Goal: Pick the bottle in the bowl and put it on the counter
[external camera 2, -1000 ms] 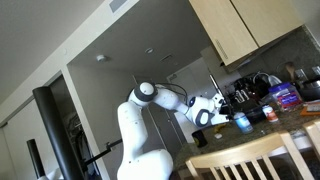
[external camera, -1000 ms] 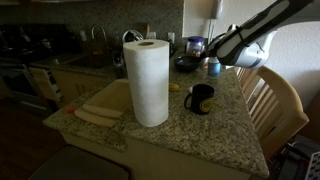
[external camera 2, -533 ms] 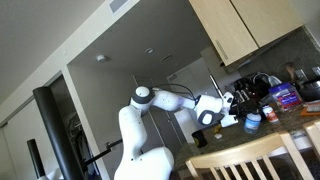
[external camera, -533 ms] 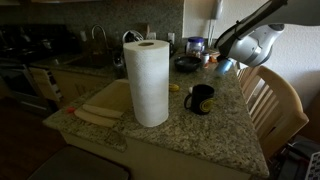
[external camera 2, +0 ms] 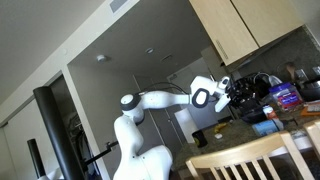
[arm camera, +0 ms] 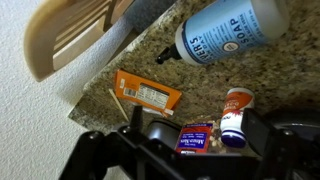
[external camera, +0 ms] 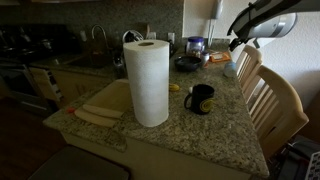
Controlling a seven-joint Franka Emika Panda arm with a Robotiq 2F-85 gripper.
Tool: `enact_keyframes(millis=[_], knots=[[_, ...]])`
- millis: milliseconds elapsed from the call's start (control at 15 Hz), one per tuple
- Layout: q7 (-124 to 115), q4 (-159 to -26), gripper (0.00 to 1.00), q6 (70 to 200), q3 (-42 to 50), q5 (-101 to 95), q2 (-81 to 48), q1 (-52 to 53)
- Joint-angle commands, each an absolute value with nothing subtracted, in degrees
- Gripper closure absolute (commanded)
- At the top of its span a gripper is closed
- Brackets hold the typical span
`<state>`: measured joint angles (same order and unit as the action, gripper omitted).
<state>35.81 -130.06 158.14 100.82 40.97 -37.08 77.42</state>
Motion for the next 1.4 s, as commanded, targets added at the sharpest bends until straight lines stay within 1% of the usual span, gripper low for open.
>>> enact_keyframes(millis=[0,133,267,333,467,1333], knots=[[31.6,-127.0,0.00,145.3,116.4,25.3,-33.5,89.6],[34.4,-123.3,0.00,136.5,125.9,21.3,-31.1,97.8],[35.5,-119.1,0.00,127.7,131.9,21.5,-32.6,102.1],[32.9,-122.5,0.00,134.2,128.4,21.3,-33.1,99.7],[34.4,-119.7,0.00,129.2,132.0,22.2,-33.5,102.0],[34.6,-119.2,0.00,128.4,131.9,22.3,-32.9,102.2]])
